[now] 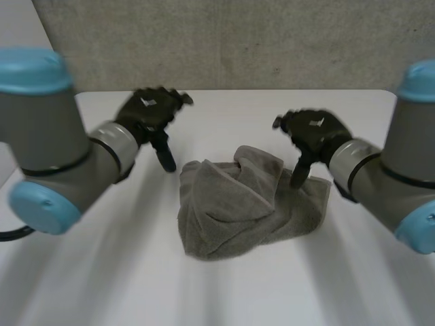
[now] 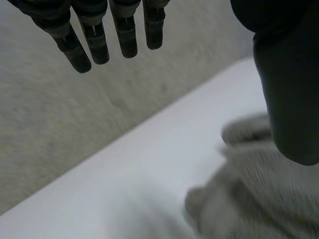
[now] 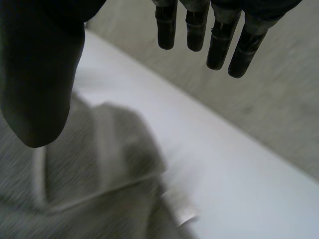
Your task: Fold the towel.
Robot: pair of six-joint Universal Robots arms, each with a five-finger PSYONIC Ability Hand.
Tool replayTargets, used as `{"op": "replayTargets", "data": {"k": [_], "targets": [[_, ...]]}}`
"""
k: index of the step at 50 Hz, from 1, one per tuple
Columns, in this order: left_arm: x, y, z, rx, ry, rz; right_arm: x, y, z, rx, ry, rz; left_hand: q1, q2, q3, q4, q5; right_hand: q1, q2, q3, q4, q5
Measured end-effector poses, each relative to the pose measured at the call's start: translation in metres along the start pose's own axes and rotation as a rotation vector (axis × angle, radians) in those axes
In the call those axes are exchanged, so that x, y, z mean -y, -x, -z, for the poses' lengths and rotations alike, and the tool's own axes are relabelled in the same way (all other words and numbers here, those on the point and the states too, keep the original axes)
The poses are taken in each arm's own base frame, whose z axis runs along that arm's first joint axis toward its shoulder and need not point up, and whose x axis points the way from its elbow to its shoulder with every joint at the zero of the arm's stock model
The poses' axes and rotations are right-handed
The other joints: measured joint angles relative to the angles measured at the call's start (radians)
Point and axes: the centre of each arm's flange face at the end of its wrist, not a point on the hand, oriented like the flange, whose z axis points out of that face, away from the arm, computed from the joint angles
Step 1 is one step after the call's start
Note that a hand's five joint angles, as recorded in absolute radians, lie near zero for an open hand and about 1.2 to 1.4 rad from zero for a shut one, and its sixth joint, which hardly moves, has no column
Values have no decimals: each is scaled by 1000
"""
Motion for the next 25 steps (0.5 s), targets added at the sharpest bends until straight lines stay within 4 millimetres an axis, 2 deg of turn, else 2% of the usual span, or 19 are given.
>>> {"op": "replayTargets", "data": {"k": [3,7,13,16,20,22,25], "targets": [[-26,-11,-13,-38,50,-76,-24,9,-12,44,74,-3,0,0,0,0,0,0,0,0,0,0],[-50,-21,-21,-78,98,-125,-47,19,-22,81,137,-8,0,0,0,0,1,0,0,0,0,0],[-72,-34,-25,-155,139,-139,-70,31,-30,111,196,-22,7,11,15,5,40,66,42,50,41,71],[-82,-43,-25,-209,156,-134,-82,38,-34,125,223,-38,149,149,164,148,194,219,192,205,184,220],[-87,-52,-23,-248,168,-130,-88,42,-36,129,227,-76,541,513,531,524,553,604,594,591,579,607],[-87,-56,-21,-260,169,-128,-89,42,-37,125,217,-107,928,900,935,938,930,888,926,914,905,930],[-84,-58,-19,-264,164,-126,-87,41,-38,116,196,-143,1134,1148,1222,1205,1206,1032,1054,1081,1074,1083]]}}
